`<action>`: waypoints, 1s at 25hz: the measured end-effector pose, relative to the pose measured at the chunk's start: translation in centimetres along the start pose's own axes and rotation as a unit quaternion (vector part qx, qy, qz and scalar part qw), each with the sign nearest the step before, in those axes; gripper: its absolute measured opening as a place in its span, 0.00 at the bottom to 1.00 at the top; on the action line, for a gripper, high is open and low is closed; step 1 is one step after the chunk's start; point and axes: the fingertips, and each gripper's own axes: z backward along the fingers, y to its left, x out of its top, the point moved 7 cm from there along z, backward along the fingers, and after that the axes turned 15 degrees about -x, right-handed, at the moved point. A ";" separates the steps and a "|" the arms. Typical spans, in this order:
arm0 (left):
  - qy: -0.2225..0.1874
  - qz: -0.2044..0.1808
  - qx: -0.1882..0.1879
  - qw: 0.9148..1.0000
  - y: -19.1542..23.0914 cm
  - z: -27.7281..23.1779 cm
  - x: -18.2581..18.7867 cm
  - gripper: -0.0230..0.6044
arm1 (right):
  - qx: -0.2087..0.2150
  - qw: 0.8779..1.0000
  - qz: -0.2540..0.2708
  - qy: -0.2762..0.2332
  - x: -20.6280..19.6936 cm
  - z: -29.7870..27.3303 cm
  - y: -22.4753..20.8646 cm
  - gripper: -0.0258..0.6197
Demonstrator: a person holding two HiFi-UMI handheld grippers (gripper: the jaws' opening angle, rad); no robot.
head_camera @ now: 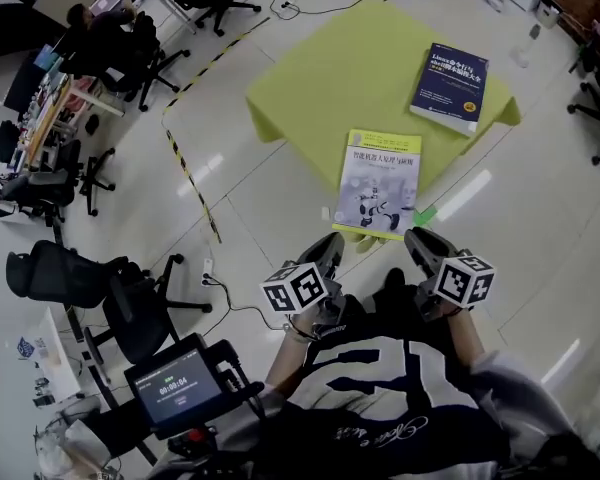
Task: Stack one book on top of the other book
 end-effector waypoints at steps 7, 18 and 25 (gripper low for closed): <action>0.021 0.021 0.029 0.999 4.6 -0.9 1.6 0.21 | -0.035 0.998 -0.024 0.038 -0.9 -3.4 -2.7 0.32; 0.154 0.145 -0.066 0.975 12.0 -7.6 1.5 0.42 | -0.058 0.988 -0.121 0.072 -2.8 -9.3 -4.9 0.46; 0.201 0.127 -0.117 0.964 11.3 -9.0 0.9 0.35 | -0.096 0.990 -0.093 0.043 -2.7 -8.9 -3.9 0.27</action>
